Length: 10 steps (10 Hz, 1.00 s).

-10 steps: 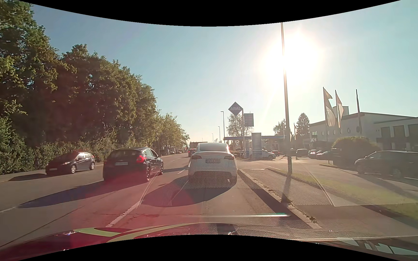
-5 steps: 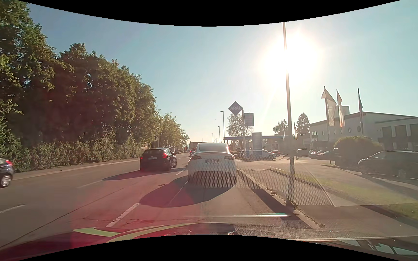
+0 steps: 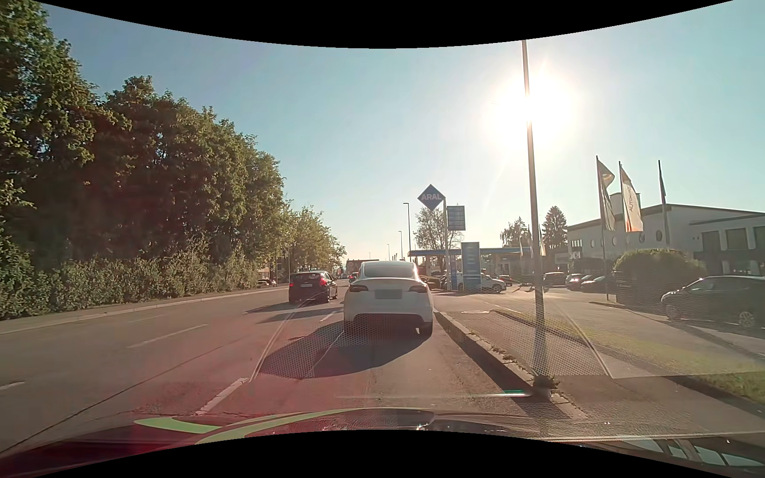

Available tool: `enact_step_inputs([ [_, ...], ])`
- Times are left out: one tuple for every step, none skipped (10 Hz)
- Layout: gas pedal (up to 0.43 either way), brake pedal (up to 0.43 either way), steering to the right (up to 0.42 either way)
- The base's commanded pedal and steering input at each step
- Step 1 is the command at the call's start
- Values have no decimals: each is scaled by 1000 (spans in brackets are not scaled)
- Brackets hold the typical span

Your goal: Follow the waypoints while adhering to traffic rules and regulations

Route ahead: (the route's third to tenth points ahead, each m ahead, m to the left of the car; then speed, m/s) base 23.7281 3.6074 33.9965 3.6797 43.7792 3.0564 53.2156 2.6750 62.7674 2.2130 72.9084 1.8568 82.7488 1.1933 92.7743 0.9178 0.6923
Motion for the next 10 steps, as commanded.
enact_step_inputs([
  [0,0,4],
  [0,0,1],
  [0,0,-2],
  [0,0,-3],
  [0,0,-2],
  [0,0,-2],
  [0,0,-2],
  [0,0,-2],
  [0,0,-2],
  [0,0,-2],
])
